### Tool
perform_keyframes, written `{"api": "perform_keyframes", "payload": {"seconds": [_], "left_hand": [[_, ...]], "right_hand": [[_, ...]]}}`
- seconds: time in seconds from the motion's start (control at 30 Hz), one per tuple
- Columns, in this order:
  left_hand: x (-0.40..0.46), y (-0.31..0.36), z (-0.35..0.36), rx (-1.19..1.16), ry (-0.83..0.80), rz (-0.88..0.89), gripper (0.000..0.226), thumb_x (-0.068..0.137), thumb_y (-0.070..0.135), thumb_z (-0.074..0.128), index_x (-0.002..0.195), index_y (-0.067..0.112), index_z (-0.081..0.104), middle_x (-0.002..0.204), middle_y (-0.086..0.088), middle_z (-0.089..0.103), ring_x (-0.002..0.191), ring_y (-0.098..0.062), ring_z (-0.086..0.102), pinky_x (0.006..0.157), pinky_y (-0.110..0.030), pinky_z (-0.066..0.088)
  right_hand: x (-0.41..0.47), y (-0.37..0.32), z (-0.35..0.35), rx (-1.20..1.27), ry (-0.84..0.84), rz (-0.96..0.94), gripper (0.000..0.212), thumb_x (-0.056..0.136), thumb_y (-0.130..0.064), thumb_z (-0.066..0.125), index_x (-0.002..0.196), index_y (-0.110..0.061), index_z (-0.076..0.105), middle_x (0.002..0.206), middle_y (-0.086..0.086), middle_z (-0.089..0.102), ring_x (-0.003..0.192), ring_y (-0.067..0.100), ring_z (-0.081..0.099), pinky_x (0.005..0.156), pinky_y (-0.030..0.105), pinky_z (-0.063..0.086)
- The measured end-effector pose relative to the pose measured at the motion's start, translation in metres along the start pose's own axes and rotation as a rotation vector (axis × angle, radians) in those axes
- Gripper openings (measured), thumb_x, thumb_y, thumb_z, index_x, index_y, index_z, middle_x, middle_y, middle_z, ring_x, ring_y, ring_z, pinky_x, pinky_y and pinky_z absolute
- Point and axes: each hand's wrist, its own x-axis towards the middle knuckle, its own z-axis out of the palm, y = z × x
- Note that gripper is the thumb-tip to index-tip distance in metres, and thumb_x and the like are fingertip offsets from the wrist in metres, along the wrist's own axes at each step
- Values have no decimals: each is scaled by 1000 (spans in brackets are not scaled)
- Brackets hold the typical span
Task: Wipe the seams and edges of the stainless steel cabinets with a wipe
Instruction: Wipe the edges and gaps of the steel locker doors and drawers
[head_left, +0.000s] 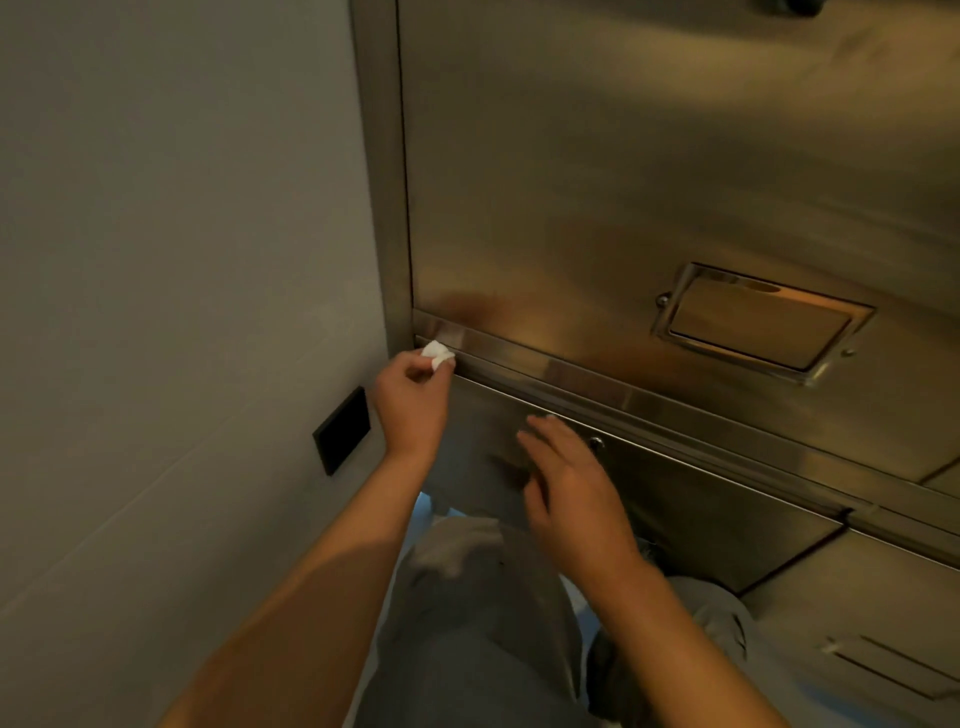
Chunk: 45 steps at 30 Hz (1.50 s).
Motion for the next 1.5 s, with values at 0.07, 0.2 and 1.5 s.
{"api": "perform_keyframes", "payload": {"seconds": [0.07,0.2,1.5], "left_hand": [[-3,1,3,-24,-2,-12,12,85,10,82,81,12,71,77,-1,71,71,-6,65,67,-11,48],[-5,5,6,-35,10,-55,9,84,11,84,84,14,75,78,2,71,65,10,62,66,-6,46],[-198,74,133,-260,-361,-314,19,81,3,84,80,20,75,82,-1,76,75,0,71,71,-15,56]], "right_hand": [[1,18,-7,-112,-20,-11,67,93,-11,62,156,-15,42,165,6,35,154,22,28,128,41,22],[-10,46,-7,-212,-85,-42,79,93,-12,61,163,-17,25,173,-1,10,160,16,5,130,41,11],[-116,126,-69,-129,165,325,74,86,-5,67,155,-19,43,169,-4,24,158,11,9,128,36,-1]]}}
